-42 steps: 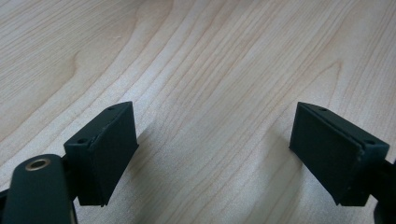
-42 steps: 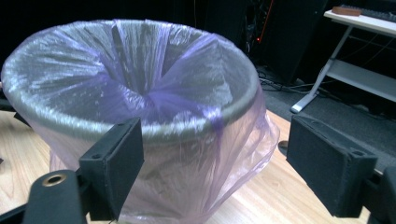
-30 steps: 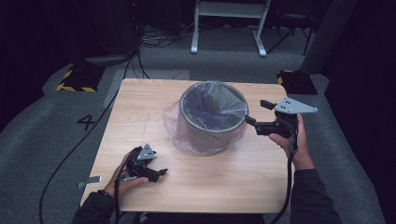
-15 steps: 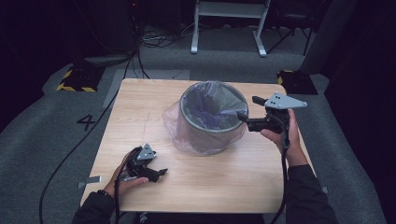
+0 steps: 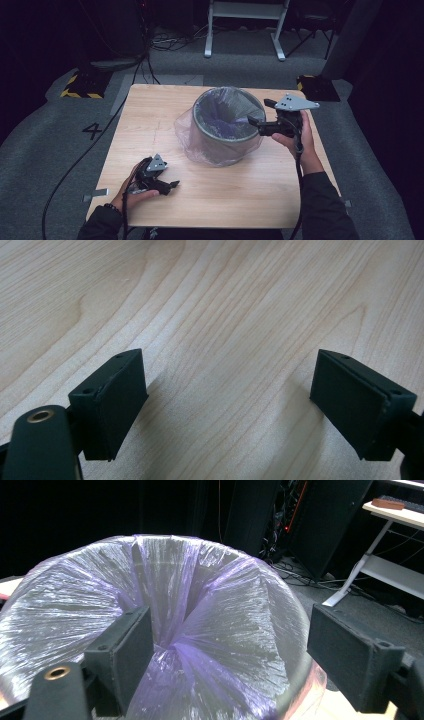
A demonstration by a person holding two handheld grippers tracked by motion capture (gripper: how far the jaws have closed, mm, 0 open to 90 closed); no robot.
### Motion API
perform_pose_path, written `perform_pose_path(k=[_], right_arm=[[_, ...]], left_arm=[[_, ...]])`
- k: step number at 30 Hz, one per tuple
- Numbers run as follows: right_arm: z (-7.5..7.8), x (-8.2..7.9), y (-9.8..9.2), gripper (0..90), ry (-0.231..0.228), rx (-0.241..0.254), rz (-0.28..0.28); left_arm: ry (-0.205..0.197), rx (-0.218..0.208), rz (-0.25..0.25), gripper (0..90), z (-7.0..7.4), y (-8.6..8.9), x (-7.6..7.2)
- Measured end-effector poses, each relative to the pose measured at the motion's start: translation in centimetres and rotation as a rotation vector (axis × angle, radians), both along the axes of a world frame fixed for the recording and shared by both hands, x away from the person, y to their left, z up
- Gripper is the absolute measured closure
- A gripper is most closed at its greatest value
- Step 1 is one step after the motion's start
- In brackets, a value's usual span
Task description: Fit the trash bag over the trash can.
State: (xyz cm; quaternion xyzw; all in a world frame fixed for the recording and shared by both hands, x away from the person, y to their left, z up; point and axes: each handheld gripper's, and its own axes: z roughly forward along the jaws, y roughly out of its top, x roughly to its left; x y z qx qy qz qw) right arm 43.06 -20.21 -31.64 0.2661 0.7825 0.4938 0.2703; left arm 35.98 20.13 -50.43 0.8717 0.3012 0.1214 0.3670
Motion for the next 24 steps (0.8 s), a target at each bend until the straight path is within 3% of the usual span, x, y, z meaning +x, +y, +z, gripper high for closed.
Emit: perform_pose_path(k=[17, 24], right_arm=[[0.1, 1.4, 1.7, 19.1, 0.034, -0.027, 0.023], [0.0, 2.0, 2.5, 19.0, 0.069, -0.035, 0.046]], left_arm=[[-0.001, 0.001, -0.002, 14.5, 0.0, 0.0, 0.0], [0.0, 0.0, -0.002, 14.5, 0.0, 0.0, 0.0]])
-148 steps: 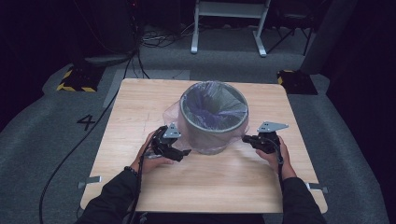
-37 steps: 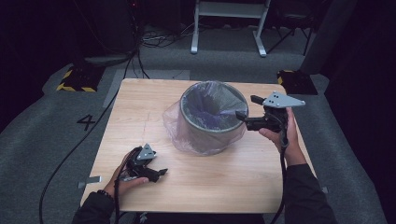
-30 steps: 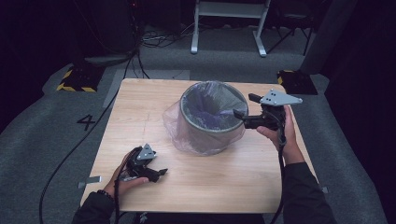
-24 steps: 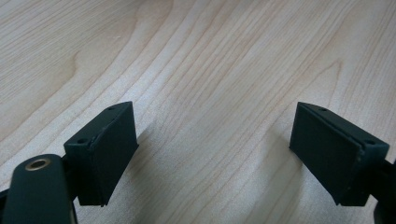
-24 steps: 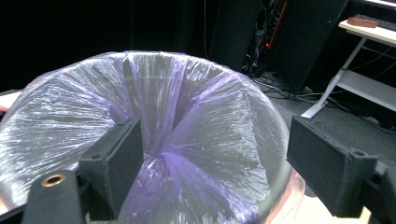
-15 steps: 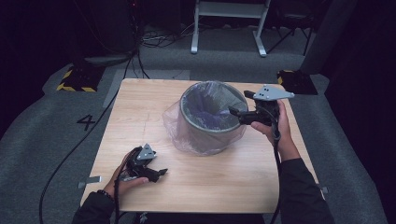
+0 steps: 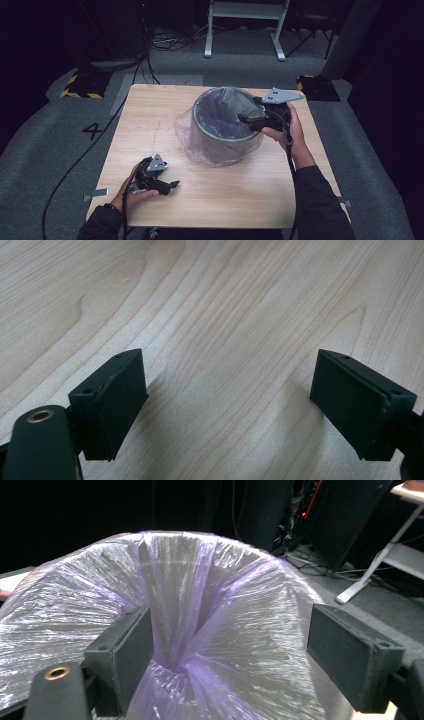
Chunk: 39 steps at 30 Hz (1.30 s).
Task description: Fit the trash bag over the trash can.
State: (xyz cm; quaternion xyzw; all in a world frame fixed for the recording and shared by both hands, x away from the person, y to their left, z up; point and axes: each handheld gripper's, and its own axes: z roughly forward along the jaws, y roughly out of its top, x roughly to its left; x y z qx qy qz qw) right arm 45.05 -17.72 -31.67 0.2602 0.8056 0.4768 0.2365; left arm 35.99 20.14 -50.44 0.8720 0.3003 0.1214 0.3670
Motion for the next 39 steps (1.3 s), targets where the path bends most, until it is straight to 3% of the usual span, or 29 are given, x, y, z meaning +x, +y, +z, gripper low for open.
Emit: perform_pose_path(k=[11, 17, 24, 31, 39], right_arm=[[0.1, 1.2, 1.3, 19.2, 0.063, -0.002, 0.023], [-0.4, 2.2, 2.0, 18.6, 0.118, -0.034, 0.019], [-0.9, 2.7, 2.4, 20.2, 0.135, -0.045, 0.004], [-1.2, 2.8, 2.7, 20.0, 0.151, -0.087, 0.02], [-1.7, 3.0, 3.4, 20.8, 0.183, -0.193, 0.056]], left_arm=[[0.001, -0.001, 0.002, 14.5, 0.0, 0.0, 0.0], [0.001, -0.001, 0.002, 14.5, 0.0, 0.0, 0.0], [0.002, -0.002, -0.001, 14.5, 0.0, 0.0, 0.0], [0.002, -0.002, -0.002, 14.5, 0.0, 0.0, 0.0], [0.002, -0.002, -0.002, 14.5, 0.0, 0.0, 0.0]])
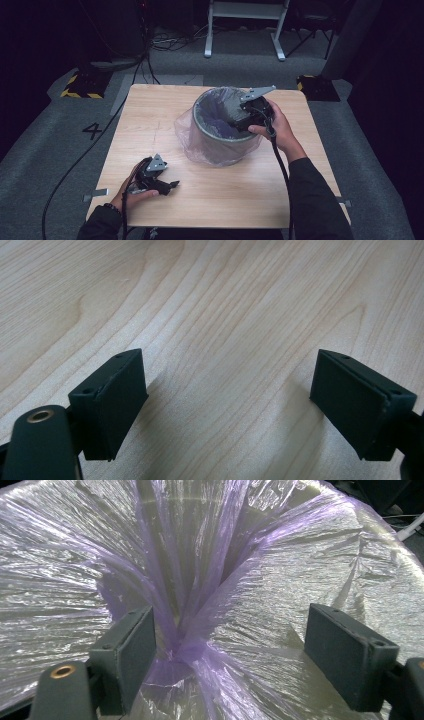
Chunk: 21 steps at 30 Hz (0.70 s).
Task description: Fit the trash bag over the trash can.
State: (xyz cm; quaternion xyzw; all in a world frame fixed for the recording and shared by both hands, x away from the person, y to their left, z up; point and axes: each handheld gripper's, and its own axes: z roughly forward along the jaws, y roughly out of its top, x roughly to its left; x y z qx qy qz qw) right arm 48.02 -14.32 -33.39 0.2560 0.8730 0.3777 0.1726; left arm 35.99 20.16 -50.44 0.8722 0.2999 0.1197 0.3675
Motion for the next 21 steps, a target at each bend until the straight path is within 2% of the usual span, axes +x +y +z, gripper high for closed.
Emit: perform_pose_path(k=[2, 5, 6, 10, 11, 14, 21], right_arm=[[0.0, 0.0, 0.1, 20.8, 0.005, -0.01, 0.004], [0.0, 0.2, 0.3, 20.1, 0.029, -0.052, 0.008], [0.0, 0.3, 0.7, 20.1, 0.044, -0.095, 0.008], [0.0, 0.5, 0.9, 19.8, 0.061, -0.127, 0.009], [0.0, 0.6, 1.0, 19.9, 0.076, -0.151, 0.004], [0.0, 0.7, 1.2, 19.9, 0.078, -0.177, 0.004], [-0.1, 1.1, 1.8, 21.3, 0.141, -0.247, -0.002]], left_arm=[[0.0, 0.0, 0.0, 14.5, 0.0, 0.0, 0.0], [0.0, 0.0, 0.0, 14.5, 0.0, 0.0, 0.0], [0.0, 0.0, 0.001, 14.5, 0.0, 0.0, 0.0], [0.0, 0.0, 0.001, 14.5, 0.0, 0.0, 0.0], [0.0, 0.0, 0.0, 14.5, 0.0, 0.0, 0.0], [-0.002, 0.002, -0.001, 14.5, 0.0, 0.0, 0.0], [0.0, 0.0, 0.0, 14.5, 0.0, 0.0, 0.0]])
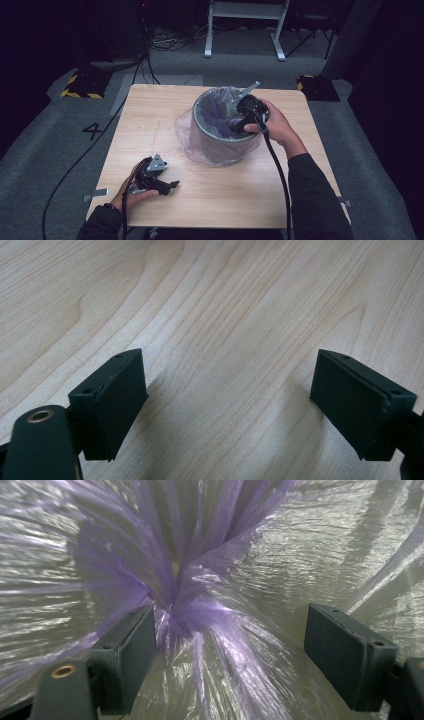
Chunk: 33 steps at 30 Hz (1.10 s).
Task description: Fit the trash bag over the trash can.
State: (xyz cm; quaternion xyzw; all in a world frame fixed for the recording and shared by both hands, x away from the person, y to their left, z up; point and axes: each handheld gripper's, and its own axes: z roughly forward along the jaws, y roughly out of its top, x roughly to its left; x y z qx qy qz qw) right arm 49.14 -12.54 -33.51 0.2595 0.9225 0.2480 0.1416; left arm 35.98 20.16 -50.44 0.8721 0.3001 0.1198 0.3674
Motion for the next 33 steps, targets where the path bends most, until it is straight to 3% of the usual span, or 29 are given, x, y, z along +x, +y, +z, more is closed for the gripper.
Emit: perform_pose_path(k=[5, 14, 22, 28, 33], right_arm=[[-0.1, 0.4, 0.2, 21.2, 0.043, -0.029, -0.007], [-0.1, 0.3, 0.3, 20.5, 0.026, -0.047, -0.023], [0.1, -0.2, 0.1, 19.6, -0.017, -0.001, -0.032], [0.1, -0.4, 0.2, 19.8, -0.025, 0.01, -0.025], [0.3, -0.7, 0.0, 20.2, -0.037, 0.05, -0.035]], left_arm=[[0.0, 0.0, 0.0, 14.5, 0.0, 0.0, 0.0], [0.0, 0.0, 0.0, 14.5, 0.0, 0.0, 0.0], [0.0, 0.0, 0.0, 14.5, 0.0, 0.0, 0.0], [0.0, 0.0, 0.0, 14.5, 0.0, 0.0, 0.0], [0.0, 0.0, 0.0, 14.5, 0.0, 0.0, 0.0]])
